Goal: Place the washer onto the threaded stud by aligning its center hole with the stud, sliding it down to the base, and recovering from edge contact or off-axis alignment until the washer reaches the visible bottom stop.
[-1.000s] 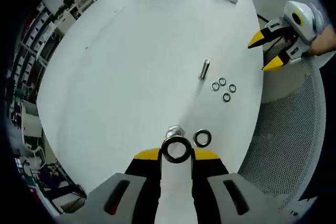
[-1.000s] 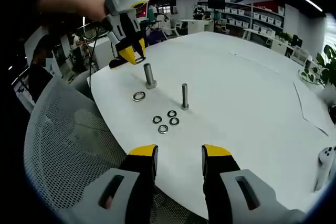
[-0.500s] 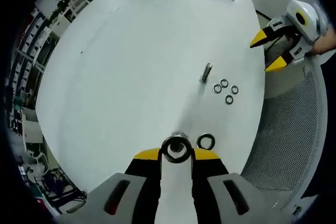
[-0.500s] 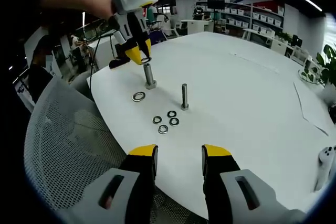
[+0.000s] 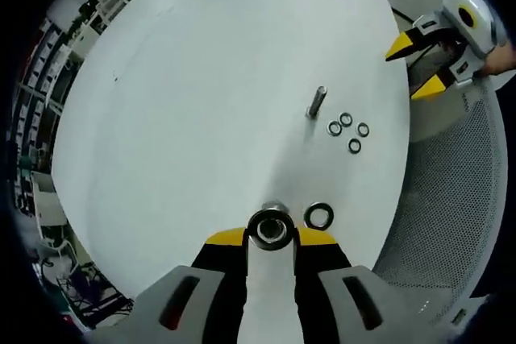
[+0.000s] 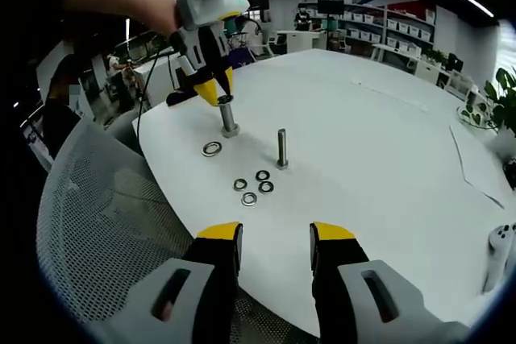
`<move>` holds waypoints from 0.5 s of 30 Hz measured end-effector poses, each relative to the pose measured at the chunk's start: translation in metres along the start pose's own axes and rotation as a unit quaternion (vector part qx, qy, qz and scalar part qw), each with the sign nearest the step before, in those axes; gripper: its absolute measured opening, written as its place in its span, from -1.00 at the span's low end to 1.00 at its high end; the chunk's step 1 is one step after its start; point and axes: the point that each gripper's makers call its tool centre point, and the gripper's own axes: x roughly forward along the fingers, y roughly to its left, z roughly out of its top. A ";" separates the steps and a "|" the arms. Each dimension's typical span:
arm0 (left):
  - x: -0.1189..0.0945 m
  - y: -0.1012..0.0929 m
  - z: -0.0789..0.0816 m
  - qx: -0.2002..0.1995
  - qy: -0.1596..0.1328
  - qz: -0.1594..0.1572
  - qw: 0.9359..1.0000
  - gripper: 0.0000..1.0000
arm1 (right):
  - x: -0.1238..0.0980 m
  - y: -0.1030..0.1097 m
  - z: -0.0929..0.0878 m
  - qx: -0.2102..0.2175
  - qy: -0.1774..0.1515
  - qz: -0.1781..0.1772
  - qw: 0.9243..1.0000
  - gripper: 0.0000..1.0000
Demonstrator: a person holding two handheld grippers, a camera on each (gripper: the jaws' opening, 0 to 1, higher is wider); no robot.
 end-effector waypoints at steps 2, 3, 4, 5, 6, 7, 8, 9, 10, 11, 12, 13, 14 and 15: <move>0.003 0.000 0.000 0.002 0.002 -0.001 1.000 -0.63 | 0.000 0.000 0.000 0.000 0.000 0.000 1.000 -0.28; 0.004 -0.001 0.000 0.003 0.004 -0.001 1.000 -0.63 | 0.000 0.000 0.000 0.000 0.000 0.000 1.000 -0.28; 0.006 -0.001 -0.001 0.005 0.006 -0.002 1.000 -0.63 | 0.000 0.000 0.000 -0.001 0.000 -0.001 1.000 -0.28; 0.007 -0.001 -0.001 0.007 0.007 -0.001 1.000 -0.63 | 0.000 0.000 0.000 0.000 0.000 -0.001 1.000 -0.28; 0.008 -0.001 -0.001 0.008 0.008 -0.001 1.000 -0.63 | 0.000 0.000 0.000 0.000 0.000 -0.001 1.000 -0.28; 0.011 -0.001 -0.001 0.009 0.010 -0.001 1.000 -0.63 | 0.000 -0.001 0.000 0.000 0.000 -0.001 1.000 -0.28; 0.012 -0.002 -0.002 0.009 0.011 -0.003 1.000 -0.63 | 0.000 -0.001 0.000 0.000 0.001 -0.001 1.000 -0.28; 0.014 -0.001 -0.002 0.009 0.011 -0.003 1.000 -0.63 | 0.000 -0.001 -0.001 0.000 0.001 -0.001 1.000 -0.28; 0.016 -0.002 -0.003 0.006 0.016 -0.005 1.000 -0.63 | 0.000 -0.001 -0.001 0.000 0.001 -0.002 1.000 -0.28; 0.020 -0.001 -0.003 0.006 0.017 -0.005 1.000 -0.63 | 0.000 -0.001 0.000 0.000 0.001 -0.002 1.000 -0.28; 0.021 -0.001 -0.003 0.007 0.018 -0.005 1.000 -0.63 | 0.000 -0.002 0.000 -0.001 0.000 -0.003 1.000 -0.28; 0.023 -0.002 -0.002 0.006 0.018 -0.006 1.000 -0.63 | 0.000 -0.002 0.000 0.000 0.000 -0.003 1.000 -0.28; 0.024 -0.002 -0.002 0.008 0.019 -0.006 1.000 -0.62 | 0.000 -0.002 -0.001 0.001 0.002 -0.003 1.000 -0.28; 0.026 -0.002 -0.002 0.011 0.020 -0.005 1.000 -0.62 | 0.000 -0.002 -0.001 0.001 0.002 -0.003 1.000 -0.28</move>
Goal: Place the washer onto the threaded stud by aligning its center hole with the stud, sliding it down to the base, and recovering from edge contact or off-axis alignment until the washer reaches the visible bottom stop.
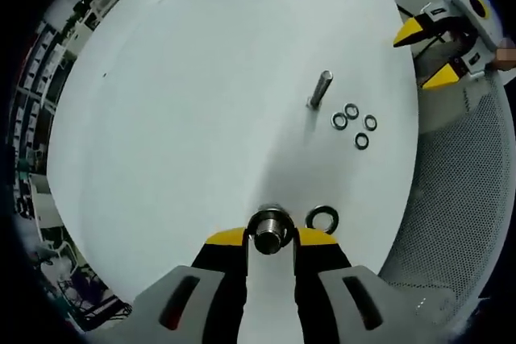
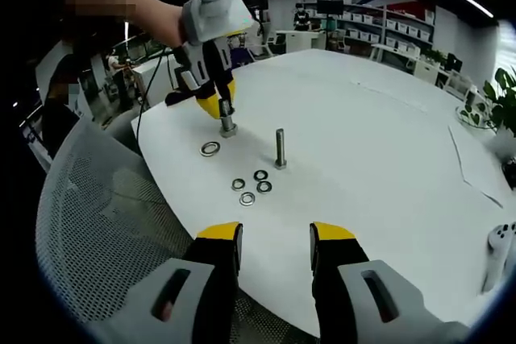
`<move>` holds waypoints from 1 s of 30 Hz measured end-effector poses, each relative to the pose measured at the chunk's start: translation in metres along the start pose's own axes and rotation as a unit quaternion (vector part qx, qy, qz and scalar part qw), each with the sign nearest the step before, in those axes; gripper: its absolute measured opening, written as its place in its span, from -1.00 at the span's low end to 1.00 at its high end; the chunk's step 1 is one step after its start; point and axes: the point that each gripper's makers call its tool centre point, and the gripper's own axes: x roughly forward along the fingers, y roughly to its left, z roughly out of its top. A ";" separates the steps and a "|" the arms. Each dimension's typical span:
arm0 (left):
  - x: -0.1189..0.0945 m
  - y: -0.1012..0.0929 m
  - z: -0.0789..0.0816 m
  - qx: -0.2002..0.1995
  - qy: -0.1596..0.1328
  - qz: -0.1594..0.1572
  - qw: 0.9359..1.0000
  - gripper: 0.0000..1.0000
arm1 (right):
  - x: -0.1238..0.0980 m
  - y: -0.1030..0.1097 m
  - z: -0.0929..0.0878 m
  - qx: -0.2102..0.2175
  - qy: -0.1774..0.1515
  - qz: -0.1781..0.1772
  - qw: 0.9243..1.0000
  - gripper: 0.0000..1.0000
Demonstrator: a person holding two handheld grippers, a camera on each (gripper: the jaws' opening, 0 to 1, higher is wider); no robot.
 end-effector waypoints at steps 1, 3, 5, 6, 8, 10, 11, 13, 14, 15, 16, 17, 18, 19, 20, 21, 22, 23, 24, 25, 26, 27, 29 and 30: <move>0.001 0.000 -0.001 0.002 0.003 0.002 1.000 -0.62 | 0.000 0.000 0.000 0.000 0.000 0.000 1.000 -0.28; 0.004 0.001 -0.002 0.007 0.006 0.003 1.000 -0.62 | 0.000 0.000 0.001 -0.001 -0.002 -0.001 1.000 -0.28; 0.007 0.001 -0.002 0.002 0.005 0.001 1.000 -0.62 | 0.000 0.000 0.000 0.000 0.000 -0.001 1.000 -0.28; 0.009 0.001 -0.002 0.002 0.005 0.002 1.000 -0.62 | 0.000 0.000 0.000 0.000 0.000 -0.001 1.000 -0.28; 0.012 0.001 -0.004 -0.001 0.008 0.000 1.000 -0.62 | 0.000 -0.001 0.000 0.000 -0.001 -0.002 1.000 -0.28; 0.015 0.000 -0.004 -0.003 0.008 -0.003 1.000 -0.62 | 0.000 -0.001 0.000 0.000 0.000 -0.002 1.000 -0.28; 0.016 0.000 -0.004 -0.004 0.008 -0.002 1.000 -0.62 | 0.000 -0.001 0.000 0.000 0.000 -0.002 1.000 -0.28; 0.017 0.000 -0.004 -0.007 0.008 -0.003 1.000 -0.62 | 0.000 -0.001 -0.001 -0.001 0.001 -0.003 1.000 -0.28; 0.018 0.000 -0.005 -0.007 0.008 -0.003 1.000 -0.62 | 0.000 -0.001 0.000 -0.001 0.001 -0.003 1.000 -0.28; 0.019 -0.001 -0.005 -0.007 0.008 -0.003 1.000 -0.62 | 0.000 -0.001 0.000 -0.001 0.001 -0.003 1.000 -0.28; 0.019 0.000 -0.005 -0.007 0.008 -0.002 1.000 -0.62 | 0.000 -0.001 0.000 -0.001 0.001 -0.003 1.000 -0.28; 0.019 0.000 -0.005 -0.006 0.008 -0.002 1.000 -0.62 | 0.000 -0.001 -0.001 -0.001 0.001 -0.004 1.000 -0.28; 0.019 -0.001 -0.003 0.000 -0.004 -0.003 1.000 -0.62 | 0.000 -0.001 -0.001 0.000 0.001 -0.003 1.000 -0.28; 0.020 -0.002 -0.005 0.002 0.000 0.001 1.000 -0.62 | 0.000 -0.001 -0.001 -0.001 0.001 -0.004 1.000 -0.28; 0.021 -0.002 -0.006 0.004 0.000 0.001 1.000 -0.62 | 0.000 -0.001 0.000 -0.001 0.000 -0.004 1.000 -0.28; 0.022 -0.002 -0.007 0.003 0.000 0.000 1.000 -0.62 | 0.000 -0.001 0.000 -0.001 -0.001 -0.005 1.000 -0.28; 0.021 -0.003 -0.006 0.001 -0.001 -0.001 1.000 -0.62 | -0.001 -0.001 0.000 -0.001 -0.002 -0.006 1.000 -0.28; 0.021 -0.002 -0.006 -0.006 -0.004 -0.001 1.000 -0.61 | -0.001 -0.002 0.001 -0.002 -0.002 -0.007 1.000 -0.28; 0.022 -0.001 -0.006 -0.010 -0.006 -0.002 1.000 -0.61 | -0.001 -0.002 0.000 -0.001 -0.002 -0.007 1.000 -0.28; 0.022 -0.001 -0.006 -0.011 -0.009 -0.001 1.000 -0.61 | -0.001 -0.002 0.000 -0.001 0.000 -0.006 1.000 -0.28; 0.022 0.000 -0.006 -0.012 -0.011 -0.001 1.000 -0.61 | 0.000 -0.002 0.000 -0.001 0.000 -0.006 1.000 -0.28; 0.021 -0.001 -0.006 -0.015 -0.014 -0.001 1.000 -0.60 | 0.000 -0.002 0.000 -0.003 0.001 -0.006 1.000 -0.28; 0.021 -0.002 -0.006 -0.020 -0.019 -0.004 1.000 -0.60 | 0.000 -0.001 -0.001 -0.002 0.001 -0.006 1.000 -0.28; 0.021 -0.002 -0.006 -0.023 -0.019 -0.004 1.000 -0.60 | -0.001 -0.001 -0.001 -0.002 0.001 -0.006 1.000 -0.28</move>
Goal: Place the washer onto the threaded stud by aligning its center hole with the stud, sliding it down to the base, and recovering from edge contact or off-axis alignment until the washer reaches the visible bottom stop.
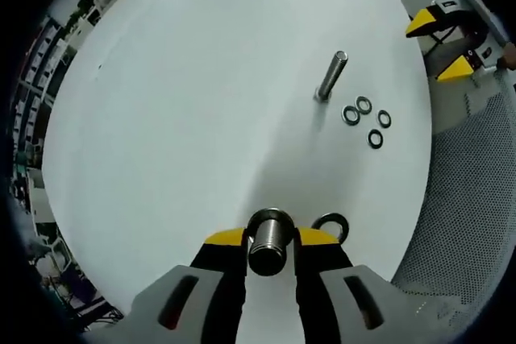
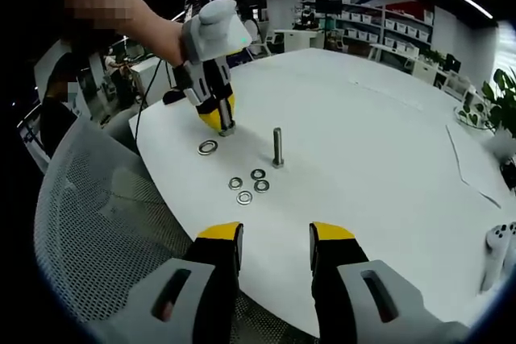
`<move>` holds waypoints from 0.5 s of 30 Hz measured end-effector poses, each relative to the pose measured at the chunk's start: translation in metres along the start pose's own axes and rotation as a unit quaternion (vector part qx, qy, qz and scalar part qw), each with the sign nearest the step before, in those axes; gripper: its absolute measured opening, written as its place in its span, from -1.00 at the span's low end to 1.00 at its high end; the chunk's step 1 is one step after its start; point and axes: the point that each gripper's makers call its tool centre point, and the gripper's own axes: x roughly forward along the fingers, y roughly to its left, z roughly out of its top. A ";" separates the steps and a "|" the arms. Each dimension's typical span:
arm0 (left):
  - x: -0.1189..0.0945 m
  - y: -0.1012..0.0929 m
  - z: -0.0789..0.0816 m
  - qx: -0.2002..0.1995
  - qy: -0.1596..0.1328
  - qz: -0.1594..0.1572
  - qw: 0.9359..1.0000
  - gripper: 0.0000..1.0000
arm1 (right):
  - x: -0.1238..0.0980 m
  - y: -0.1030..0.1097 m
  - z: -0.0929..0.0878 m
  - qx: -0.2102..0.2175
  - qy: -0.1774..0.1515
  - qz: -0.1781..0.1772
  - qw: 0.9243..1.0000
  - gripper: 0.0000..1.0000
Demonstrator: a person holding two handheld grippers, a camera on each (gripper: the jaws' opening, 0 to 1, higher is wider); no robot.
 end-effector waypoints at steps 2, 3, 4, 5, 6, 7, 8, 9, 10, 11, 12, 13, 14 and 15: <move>-0.001 0.000 -0.001 -0.006 -0.004 0.004 1.000 -0.59 | 0.000 0.000 0.000 -0.001 -0.001 0.000 1.000 -0.28; -0.002 0.000 -0.002 -0.008 -0.005 0.007 1.000 -0.59 | 0.000 0.000 0.000 -0.002 0.000 -0.001 1.000 -0.28; -0.002 0.000 -0.002 -0.008 -0.007 0.007 1.000 -0.59 | 0.000 0.000 0.000 -0.003 0.000 -0.001 1.000 -0.28; -0.002 0.001 -0.002 -0.012 -0.011 0.007 1.000 -0.59 | 0.000 0.000 0.000 -0.003 -0.001 -0.001 1.000 -0.28; -0.002 0.001 -0.003 -0.015 -0.013 0.007 1.000 -0.58 | 0.000 0.000 0.000 -0.002 -0.001 -0.001 1.000 -0.28; -0.002 0.001 -0.003 -0.018 -0.014 0.008 1.000 -0.58 | 0.000 0.000 0.000 -0.003 -0.001 -0.001 1.000 -0.28; -0.002 0.001 -0.005 -0.020 -0.014 0.009 1.000 -0.60 | 0.001 0.000 0.000 -0.003 -0.001 -0.001 1.000 -0.28; -0.004 0.001 -0.005 -0.021 -0.015 0.009 1.000 -0.62 | 0.001 0.000 0.000 -0.003 -0.001 -0.001 1.000 -0.28; -0.005 0.001 -0.006 -0.027 -0.019 0.009 0.999 -0.62 | 0.000 0.000 0.000 -0.003 -0.001 0.000 1.000 -0.28; -0.007 0.001 -0.007 -0.033 -0.020 0.008 0.999 -0.61 | 0.000 0.000 0.000 -0.003 0.000 0.000 1.000 -0.28; -0.008 0.001 -0.009 -0.038 -0.021 0.009 0.999 -0.61 | 0.000 0.000 0.000 -0.003 0.000 0.000 1.000 -0.28; -0.009 0.002 -0.010 -0.041 -0.022 0.011 0.999 -0.61 | 0.000 0.000 0.000 -0.003 -0.001 0.000 1.000 -0.28; -0.010 0.002 -0.011 -0.050 -0.026 0.012 0.998 -0.61 | 0.000 0.000 0.000 -0.003 -0.001 0.001 1.000 -0.28; -0.011 0.002 -0.012 -0.058 -0.028 0.011 0.998 -0.60 | 0.000 0.001 0.000 -0.003 0.000 0.001 1.000 -0.28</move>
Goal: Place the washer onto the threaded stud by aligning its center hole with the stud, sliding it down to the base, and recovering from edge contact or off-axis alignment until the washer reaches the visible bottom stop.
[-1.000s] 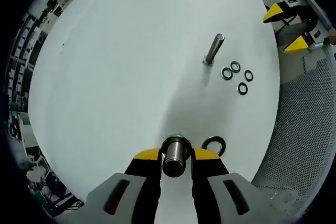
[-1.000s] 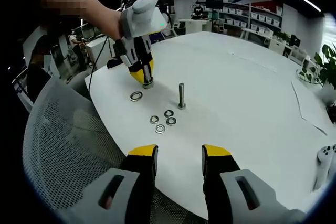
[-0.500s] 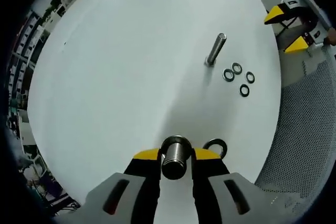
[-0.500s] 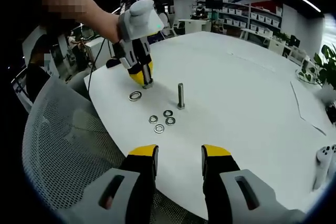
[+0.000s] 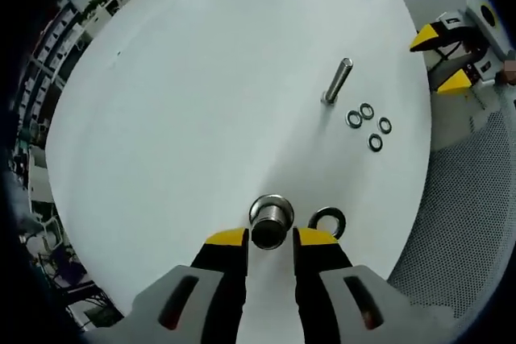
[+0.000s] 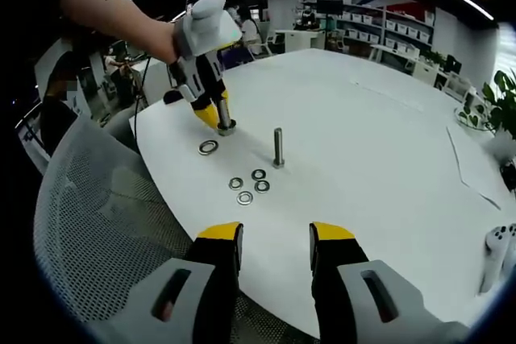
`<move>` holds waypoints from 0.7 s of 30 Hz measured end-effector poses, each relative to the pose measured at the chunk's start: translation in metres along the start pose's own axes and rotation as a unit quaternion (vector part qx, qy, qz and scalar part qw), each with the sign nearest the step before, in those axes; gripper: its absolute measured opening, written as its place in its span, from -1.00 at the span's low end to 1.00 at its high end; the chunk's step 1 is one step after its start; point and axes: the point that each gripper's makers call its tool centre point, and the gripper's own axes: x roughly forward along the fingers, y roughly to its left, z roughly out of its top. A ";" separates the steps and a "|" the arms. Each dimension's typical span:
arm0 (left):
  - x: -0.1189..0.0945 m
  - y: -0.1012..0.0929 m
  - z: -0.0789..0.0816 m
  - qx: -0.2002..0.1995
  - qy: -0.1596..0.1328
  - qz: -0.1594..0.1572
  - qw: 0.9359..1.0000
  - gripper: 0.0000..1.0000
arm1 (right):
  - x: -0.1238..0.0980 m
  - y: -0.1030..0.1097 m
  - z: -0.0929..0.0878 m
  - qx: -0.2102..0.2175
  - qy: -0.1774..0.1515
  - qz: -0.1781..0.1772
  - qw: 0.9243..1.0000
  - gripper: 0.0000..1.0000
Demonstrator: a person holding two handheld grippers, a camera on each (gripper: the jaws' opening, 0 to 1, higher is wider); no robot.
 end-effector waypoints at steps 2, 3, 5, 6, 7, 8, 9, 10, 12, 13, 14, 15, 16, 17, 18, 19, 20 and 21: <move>-0.001 -0.002 -0.003 -0.015 -0.004 -0.001 1.000 -0.59 | 0.000 0.000 0.000 0.000 -0.001 0.000 1.000 -0.28; -0.001 -0.003 -0.005 -0.020 -0.005 -0.002 1.000 -0.58 | 0.000 0.000 0.001 0.000 -0.002 0.000 1.000 -0.28; -0.002 -0.008 -0.008 -0.034 -0.005 -0.010 0.999 -0.57 | 0.000 0.000 0.001 -0.001 -0.002 -0.001 1.000 -0.28; -0.002 -0.008 -0.009 -0.036 -0.007 -0.006 0.999 -0.57 | -0.001 -0.001 0.002 -0.002 -0.004 -0.003 1.000 -0.28; -0.002 -0.009 -0.011 -0.038 -0.008 -0.004 0.999 -0.57 | -0.001 -0.001 0.002 0.000 -0.005 -0.002 1.000 -0.28; -0.002 -0.010 -0.012 -0.043 -0.008 -0.005 0.999 -0.57 | -0.001 -0.001 0.002 0.001 -0.006 -0.002 1.000 -0.28; -0.001 -0.013 -0.014 -0.052 -0.008 -0.008 0.999 -0.57 | -0.001 -0.001 0.002 0.000 -0.005 -0.002 1.000 -0.28; 0.000 -0.015 -0.015 -0.057 -0.009 -0.010 0.998 -0.57 | -0.001 -0.001 0.002 -0.001 -0.006 -0.002 1.000 -0.28; 0.000 -0.018 -0.017 -0.060 -0.009 -0.011 0.998 -0.56 | -0.001 0.000 0.002 -0.001 -0.006 -0.001 1.000 -0.28; 0.001 -0.021 -0.018 -0.062 -0.008 -0.012 0.998 -0.56 | -0.001 0.000 0.002 -0.002 -0.006 -0.001 1.000 -0.28; 0.002 -0.024 -0.019 -0.064 -0.011 -0.015 0.998 -0.55 | -0.001 0.000 0.002 -0.002 -0.006 -0.001 1.000 -0.28; 0.002 -0.027 -0.019 -0.069 -0.014 -0.019 0.997 -0.54 | -0.001 0.000 0.003 -0.003 -0.007 -0.001 1.000 -0.28; 0.002 -0.031 -0.020 -0.074 -0.013 -0.021 0.997 -0.53 | -0.001 0.000 0.003 -0.003 -0.008 -0.001 1.000 -0.28; 0.003 -0.034 -0.020 -0.078 -0.014 -0.022 0.997 -0.53 | -0.001 0.000 0.003 -0.002 -0.009 -0.001 1.000 -0.28; 0.004 -0.035 -0.021 -0.080 -0.014 -0.021 0.996 -0.53 | -0.001 -0.001 0.003 -0.002 -0.009 -0.001 1.000 -0.28; 0.004 -0.037 -0.021 -0.084 -0.016 -0.022 0.996 -0.53 | -0.001 -0.001 0.003 -0.001 -0.008 -0.001 1.000 -0.28; 0.004 -0.040 -0.020 -0.088 -0.018 -0.024 0.996 -0.53 | -0.001 0.000 0.003 -0.001 -0.007 0.000 1.000 -0.28; 0.005 -0.043 -0.019 -0.091 -0.022 -0.023 0.995 -0.53 | -0.001 0.001 0.003 -0.002 -0.007 0.002 1.000 -0.28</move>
